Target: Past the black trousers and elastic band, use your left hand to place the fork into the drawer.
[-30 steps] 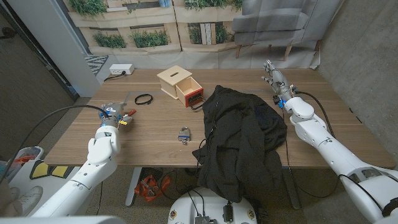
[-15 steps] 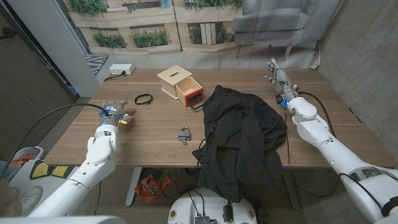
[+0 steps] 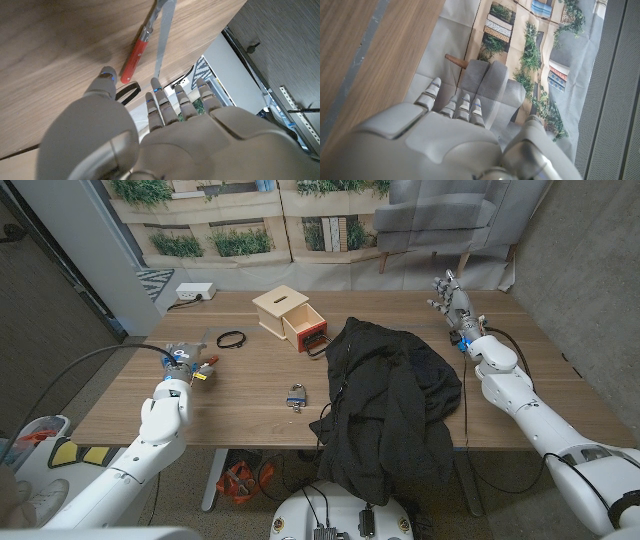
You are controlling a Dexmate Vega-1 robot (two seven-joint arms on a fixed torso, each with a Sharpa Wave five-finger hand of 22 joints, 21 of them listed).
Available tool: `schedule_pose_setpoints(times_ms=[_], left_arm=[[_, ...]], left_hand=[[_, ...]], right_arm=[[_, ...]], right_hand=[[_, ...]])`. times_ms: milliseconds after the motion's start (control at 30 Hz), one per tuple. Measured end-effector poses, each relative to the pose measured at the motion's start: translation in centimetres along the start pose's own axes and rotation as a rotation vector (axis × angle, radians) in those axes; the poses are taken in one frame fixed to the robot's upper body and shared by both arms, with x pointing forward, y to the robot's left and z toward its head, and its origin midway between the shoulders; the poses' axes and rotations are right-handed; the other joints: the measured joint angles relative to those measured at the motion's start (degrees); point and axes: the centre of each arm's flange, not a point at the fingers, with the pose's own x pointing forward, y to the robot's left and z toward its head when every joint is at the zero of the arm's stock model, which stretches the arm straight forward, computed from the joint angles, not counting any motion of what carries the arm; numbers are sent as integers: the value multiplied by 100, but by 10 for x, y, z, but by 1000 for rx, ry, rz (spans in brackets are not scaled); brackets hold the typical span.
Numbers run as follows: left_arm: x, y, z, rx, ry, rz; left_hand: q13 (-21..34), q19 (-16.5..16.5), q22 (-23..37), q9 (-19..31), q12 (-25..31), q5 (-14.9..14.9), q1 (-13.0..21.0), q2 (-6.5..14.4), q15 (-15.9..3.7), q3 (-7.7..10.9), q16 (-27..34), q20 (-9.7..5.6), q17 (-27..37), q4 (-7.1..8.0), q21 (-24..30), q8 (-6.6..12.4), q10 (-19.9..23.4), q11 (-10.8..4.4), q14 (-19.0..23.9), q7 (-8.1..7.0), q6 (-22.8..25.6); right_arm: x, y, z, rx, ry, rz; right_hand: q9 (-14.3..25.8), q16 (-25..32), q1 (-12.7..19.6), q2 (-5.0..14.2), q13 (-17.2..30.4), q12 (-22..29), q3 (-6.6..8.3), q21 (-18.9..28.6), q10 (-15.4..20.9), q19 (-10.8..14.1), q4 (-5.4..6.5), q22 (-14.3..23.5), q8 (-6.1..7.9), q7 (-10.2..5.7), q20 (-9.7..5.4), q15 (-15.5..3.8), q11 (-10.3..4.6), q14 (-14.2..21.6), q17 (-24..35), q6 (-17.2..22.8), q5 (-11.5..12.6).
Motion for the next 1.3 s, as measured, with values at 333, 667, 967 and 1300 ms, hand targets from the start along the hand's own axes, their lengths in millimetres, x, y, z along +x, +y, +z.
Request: schedule_pose_setpoints(times_ms=[333,667,967,1300], left_arm=[[2,4,4,30,-19,-2],[5,3,5,50,-30,-10],[9,1,4,54,-29,-29],[10,-4,3,50,-25,-54]], left_hand=[[0,0,0,0,0,0,39,38,0,-16,0,0,0,-16,0,0,0,0,0,-31,31],[0,0,0,0,0,0,96,51,0,-16,0,0,0,-16,0,0,31,-32,0,-62,62],[26,0,0,0,0,0,129,22,0,-16,0,0,0,-16,0,1,115,-52,0,-62,61],[26,0,0,0,0,1,128,23,0,-15,0,0,0,-15,0,-23,114,-51,0,-62,61]], right_arm=[[-1,-12,2,11,-5,-5],[0,-18,6,7,-12,-20],[0,-22,9,1,-14,-43],[-1,-23,11,-6,-18,-58]], right_hand=[[0,0,0,0,0,1,0,40,102,269,0,0,0,19,8,-29,-22,92,-15,103,0],[0,0,2,1,0,23,0,40,164,325,0,0,31,50,3,-9,-20,133,-15,134,0],[0,0,17,17,0,23,0,40,164,324,0,0,31,20,3,-30,-20,154,-14,164,45],[0,0,17,16,0,23,0,40,185,324,0,0,31,50,3,-30,1,154,-42,194,45]])
